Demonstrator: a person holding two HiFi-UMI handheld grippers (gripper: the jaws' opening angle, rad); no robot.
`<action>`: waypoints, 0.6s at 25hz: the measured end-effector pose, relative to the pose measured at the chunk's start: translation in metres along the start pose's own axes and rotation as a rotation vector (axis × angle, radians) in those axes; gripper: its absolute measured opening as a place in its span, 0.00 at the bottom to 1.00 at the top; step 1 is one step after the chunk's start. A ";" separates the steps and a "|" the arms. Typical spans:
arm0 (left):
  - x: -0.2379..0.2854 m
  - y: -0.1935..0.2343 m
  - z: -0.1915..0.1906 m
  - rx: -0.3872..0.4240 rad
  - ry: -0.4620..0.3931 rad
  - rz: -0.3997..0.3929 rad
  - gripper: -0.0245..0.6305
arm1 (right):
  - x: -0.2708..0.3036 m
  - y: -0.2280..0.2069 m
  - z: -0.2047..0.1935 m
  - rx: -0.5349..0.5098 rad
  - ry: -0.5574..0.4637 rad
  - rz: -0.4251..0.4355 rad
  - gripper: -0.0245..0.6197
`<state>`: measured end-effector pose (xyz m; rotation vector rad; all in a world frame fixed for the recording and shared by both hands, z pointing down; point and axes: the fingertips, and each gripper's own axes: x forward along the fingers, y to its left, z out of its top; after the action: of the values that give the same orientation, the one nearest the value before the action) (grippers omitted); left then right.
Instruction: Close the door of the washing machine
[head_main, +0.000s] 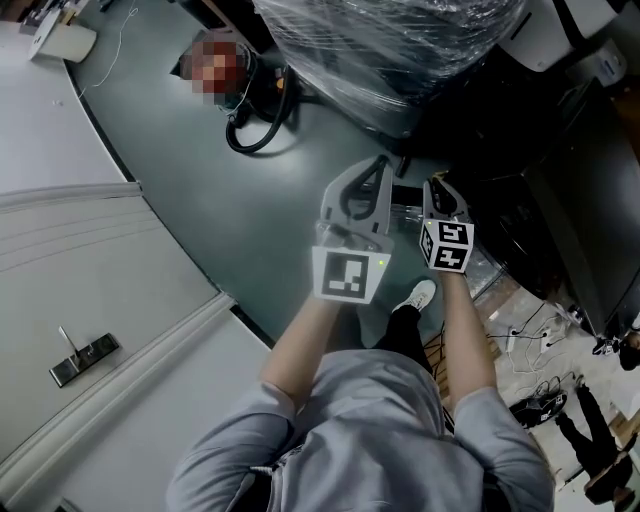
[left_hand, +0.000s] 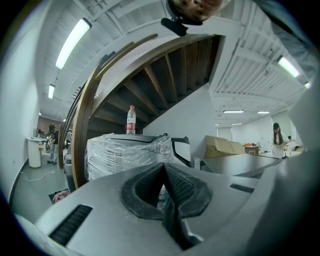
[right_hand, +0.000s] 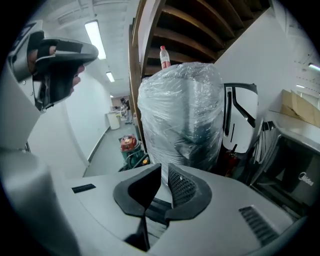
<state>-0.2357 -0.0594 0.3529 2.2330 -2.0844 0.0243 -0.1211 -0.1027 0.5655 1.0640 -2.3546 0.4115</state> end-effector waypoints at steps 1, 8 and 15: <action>0.001 0.001 -0.001 0.004 0.002 0.000 0.04 | 0.006 0.001 -0.007 0.001 0.020 0.000 0.07; 0.001 0.008 -0.007 0.036 0.013 -0.007 0.04 | 0.045 0.004 -0.056 -0.022 0.172 0.005 0.07; -0.001 0.009 -0.021 0.005 0.036 -0.007 0.04 | 0.058 0.005 -0.080 0.030 0.266 0.000 0.07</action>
<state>-0.2434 -0.0577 0.3742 2.2256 -2.0609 0.0691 -0.1307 -0.0967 0.6638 0.9586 -2.1191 0.5545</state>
